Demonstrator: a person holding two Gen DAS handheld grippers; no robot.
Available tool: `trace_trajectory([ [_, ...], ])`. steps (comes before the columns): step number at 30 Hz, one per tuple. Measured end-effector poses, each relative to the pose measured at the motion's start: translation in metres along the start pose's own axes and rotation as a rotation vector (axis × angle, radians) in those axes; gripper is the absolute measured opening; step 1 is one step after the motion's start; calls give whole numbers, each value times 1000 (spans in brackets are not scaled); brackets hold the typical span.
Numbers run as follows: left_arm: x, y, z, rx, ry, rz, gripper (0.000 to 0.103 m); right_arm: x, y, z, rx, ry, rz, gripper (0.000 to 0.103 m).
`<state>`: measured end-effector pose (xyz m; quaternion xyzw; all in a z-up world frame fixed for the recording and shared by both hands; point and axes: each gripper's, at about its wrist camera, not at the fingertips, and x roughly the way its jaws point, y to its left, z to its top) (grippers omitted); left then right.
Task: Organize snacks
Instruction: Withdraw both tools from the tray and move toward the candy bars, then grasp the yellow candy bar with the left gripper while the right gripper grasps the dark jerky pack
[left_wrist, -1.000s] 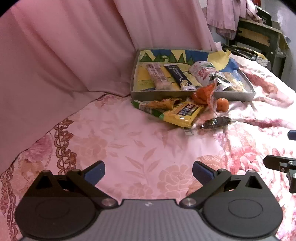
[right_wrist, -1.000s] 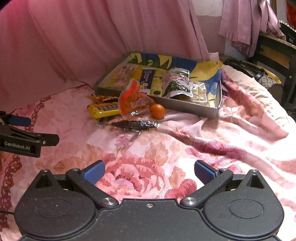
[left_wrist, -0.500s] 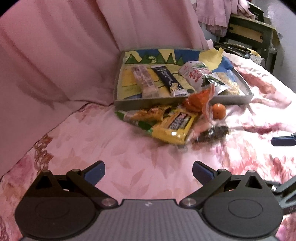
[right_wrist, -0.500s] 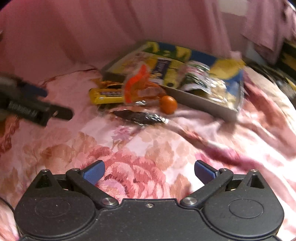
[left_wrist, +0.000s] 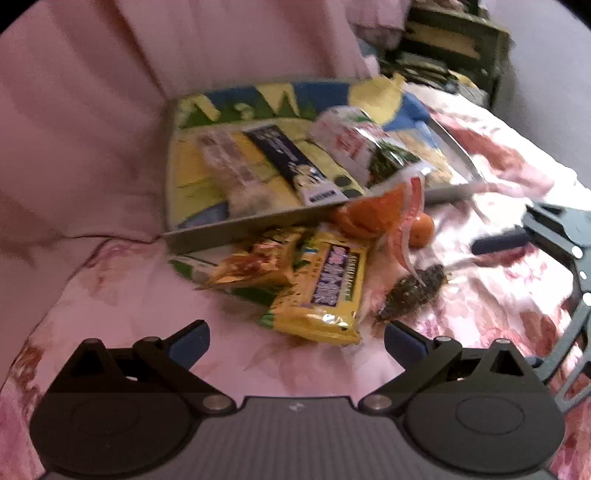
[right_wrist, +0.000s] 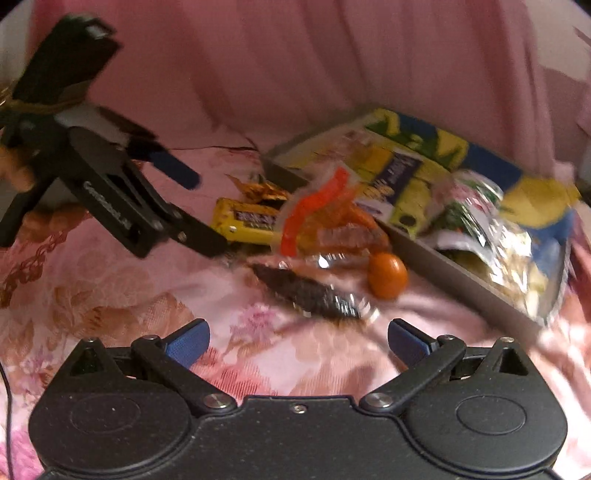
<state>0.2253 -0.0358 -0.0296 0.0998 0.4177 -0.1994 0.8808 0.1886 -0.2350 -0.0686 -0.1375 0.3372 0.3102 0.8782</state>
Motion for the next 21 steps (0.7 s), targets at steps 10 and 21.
trace_trajectory([
  [10,18,11,18,-29,19,-114,101,37,-9,19,-102,35,61,102],
  [21,28,15,18,-101,75,-156,63,35,-10,10,-105,41,63,87],
])
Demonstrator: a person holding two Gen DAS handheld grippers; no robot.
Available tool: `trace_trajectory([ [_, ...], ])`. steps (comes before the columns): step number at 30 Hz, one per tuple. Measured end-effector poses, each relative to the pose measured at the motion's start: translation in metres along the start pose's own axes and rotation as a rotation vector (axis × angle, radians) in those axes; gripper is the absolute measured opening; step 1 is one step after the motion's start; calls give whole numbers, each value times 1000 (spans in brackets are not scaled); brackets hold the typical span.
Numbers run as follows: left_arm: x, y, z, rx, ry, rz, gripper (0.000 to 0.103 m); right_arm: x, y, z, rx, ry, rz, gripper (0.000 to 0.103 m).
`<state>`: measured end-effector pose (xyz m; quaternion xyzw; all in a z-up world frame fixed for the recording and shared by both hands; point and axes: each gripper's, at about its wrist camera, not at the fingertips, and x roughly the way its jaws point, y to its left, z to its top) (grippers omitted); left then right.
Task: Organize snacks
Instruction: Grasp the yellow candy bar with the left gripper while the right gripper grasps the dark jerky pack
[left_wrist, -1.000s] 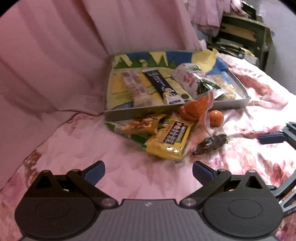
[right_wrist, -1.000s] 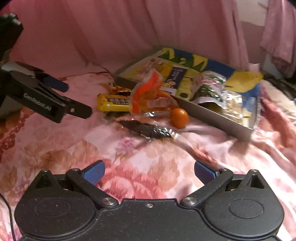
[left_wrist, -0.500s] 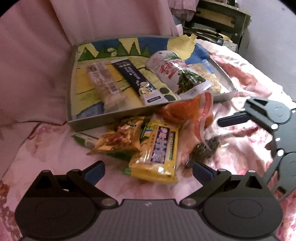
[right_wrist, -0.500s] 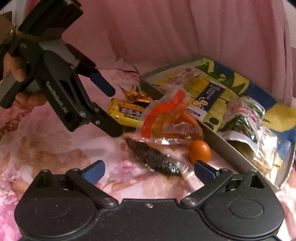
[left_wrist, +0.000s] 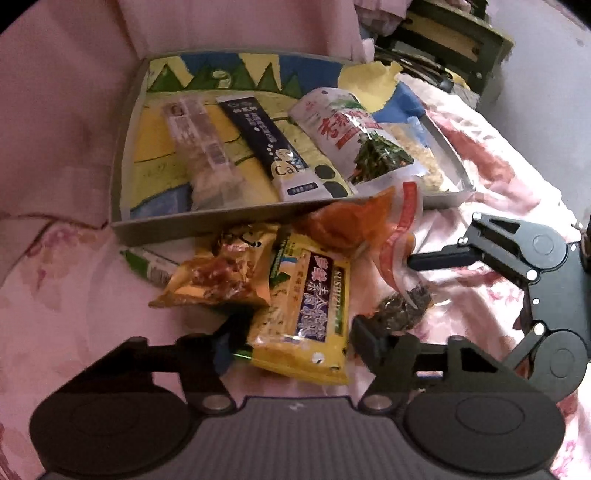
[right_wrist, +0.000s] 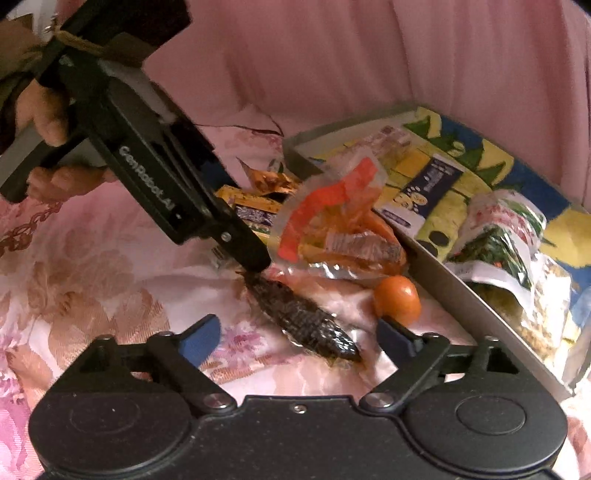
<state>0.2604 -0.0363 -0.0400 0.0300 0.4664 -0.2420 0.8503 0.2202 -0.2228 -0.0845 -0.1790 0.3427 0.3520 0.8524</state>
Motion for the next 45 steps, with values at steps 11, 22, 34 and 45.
trace_trajectory([
  [11,-13,-7,-10,-47,15,16,57,-13,13,1,-33,44,-53,52],
  [22,-44,-11,-67,-144,32,24,56,-37,41,-13,-67,104,-45,35],
  [34,-61,-21,-82,-130,46,70,77,-53,47,-12,21,138,-13,63],
  [45,-35,-44,-61,20,108,181,83,-20,49,8,-14,189,0,80],
])
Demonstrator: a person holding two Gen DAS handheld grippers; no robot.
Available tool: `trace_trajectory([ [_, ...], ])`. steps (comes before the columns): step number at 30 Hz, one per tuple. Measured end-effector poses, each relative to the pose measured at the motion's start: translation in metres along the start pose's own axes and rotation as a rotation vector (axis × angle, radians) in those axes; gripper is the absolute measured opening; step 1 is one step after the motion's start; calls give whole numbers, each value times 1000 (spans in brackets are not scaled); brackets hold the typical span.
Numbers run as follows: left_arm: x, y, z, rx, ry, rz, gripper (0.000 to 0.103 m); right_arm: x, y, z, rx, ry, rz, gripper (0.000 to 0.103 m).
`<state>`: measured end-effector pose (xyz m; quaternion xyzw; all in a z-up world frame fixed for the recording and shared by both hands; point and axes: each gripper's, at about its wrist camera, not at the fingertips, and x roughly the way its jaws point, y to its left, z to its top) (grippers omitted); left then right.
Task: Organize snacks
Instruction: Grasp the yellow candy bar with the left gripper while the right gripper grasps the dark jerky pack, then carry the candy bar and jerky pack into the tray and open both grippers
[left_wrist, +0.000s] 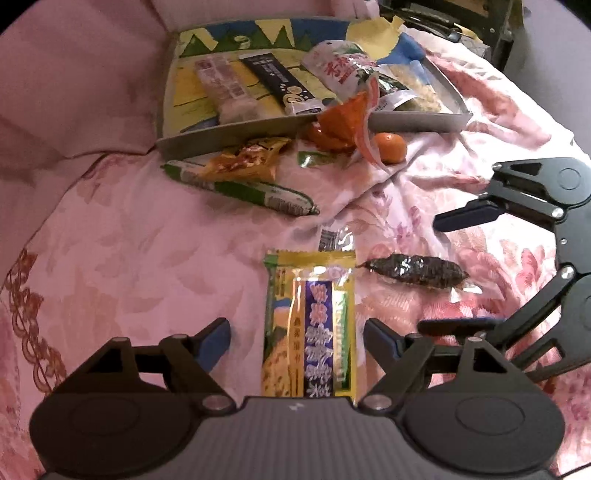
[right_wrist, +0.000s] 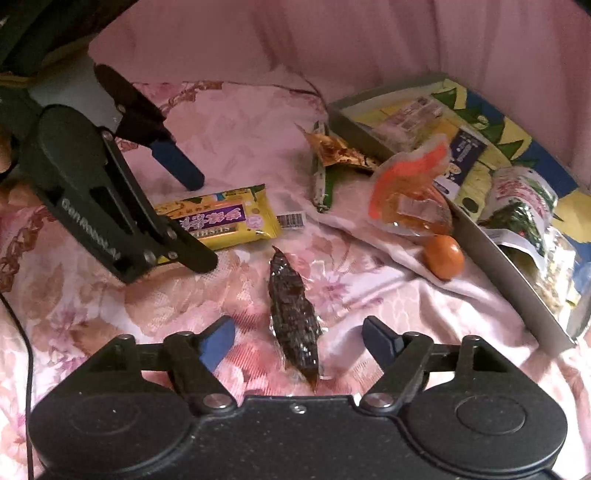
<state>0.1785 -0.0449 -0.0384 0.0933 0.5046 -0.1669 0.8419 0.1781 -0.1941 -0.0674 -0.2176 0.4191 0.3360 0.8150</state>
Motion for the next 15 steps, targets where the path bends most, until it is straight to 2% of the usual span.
trace_trajectory([
  [2,1,-3,1,13,6,4,77,4,-3,2,31,9,12,80],
  [3,1,-5,1,24,8,2,70,4,-5,2,51,11,18,78],
  [6,-2,-8,-5,49,11,-22,58,1,-6,0,60,5,3,58],
  [8,-3,-8,-6,53,12,-30,52,-2,-3,-3,30,-2,-10,53],
  [15,-11,-1,-14,-18,17,-51,52,-14,17,-18,-19,-6,-55,49],
])
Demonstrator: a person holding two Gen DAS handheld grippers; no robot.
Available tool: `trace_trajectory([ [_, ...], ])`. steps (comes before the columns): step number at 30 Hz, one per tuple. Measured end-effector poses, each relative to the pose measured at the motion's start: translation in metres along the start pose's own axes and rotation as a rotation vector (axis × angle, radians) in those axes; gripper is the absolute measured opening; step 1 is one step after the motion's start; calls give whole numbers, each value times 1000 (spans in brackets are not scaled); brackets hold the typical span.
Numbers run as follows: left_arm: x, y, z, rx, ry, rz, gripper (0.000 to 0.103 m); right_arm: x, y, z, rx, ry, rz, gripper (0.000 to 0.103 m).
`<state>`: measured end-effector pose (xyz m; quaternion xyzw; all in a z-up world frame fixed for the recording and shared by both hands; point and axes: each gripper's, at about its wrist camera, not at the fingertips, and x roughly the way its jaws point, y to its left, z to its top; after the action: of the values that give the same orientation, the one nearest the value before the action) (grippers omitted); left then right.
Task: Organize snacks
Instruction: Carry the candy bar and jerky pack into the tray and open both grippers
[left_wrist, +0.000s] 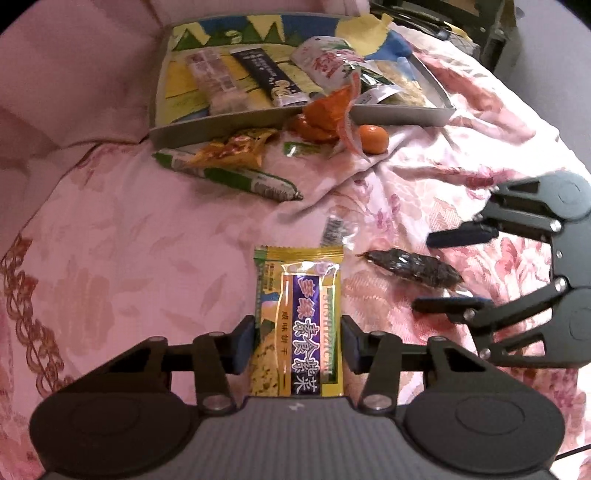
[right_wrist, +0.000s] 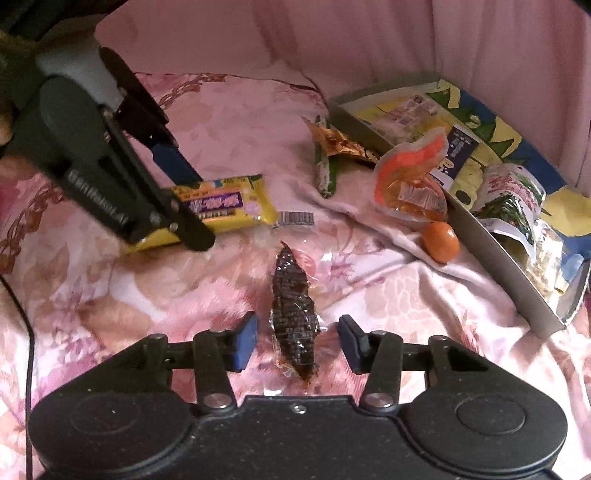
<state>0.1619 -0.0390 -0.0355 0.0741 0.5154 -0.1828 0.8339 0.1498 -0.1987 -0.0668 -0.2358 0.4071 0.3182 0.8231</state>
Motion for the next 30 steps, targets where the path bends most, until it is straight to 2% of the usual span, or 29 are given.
trace_trajectory([
  [2,-3,1,-3,-12,-5,0,52,-6,7,-5,-33,-16,-32,49],
  [9,-21,-2,-9,-11,-62,24,52,-21,41,-24,-311,-88,-217,49],
  [15,-34,-6,-4,-28,-113,34,52,-33,42,-31,-402,-128,-347,49],
  [18,-40,-6,2,-33,-130,32,52,-42,36,-31,-397,-168,-386,49],
  [22,-51,-6,16,-37,-180,36,52,-60,23,-27,-330,-246,-402,49],
  [30,-68,-6,71,-105,-330,20,52,-74,-18,-2,-193,-329,-480,49],
])
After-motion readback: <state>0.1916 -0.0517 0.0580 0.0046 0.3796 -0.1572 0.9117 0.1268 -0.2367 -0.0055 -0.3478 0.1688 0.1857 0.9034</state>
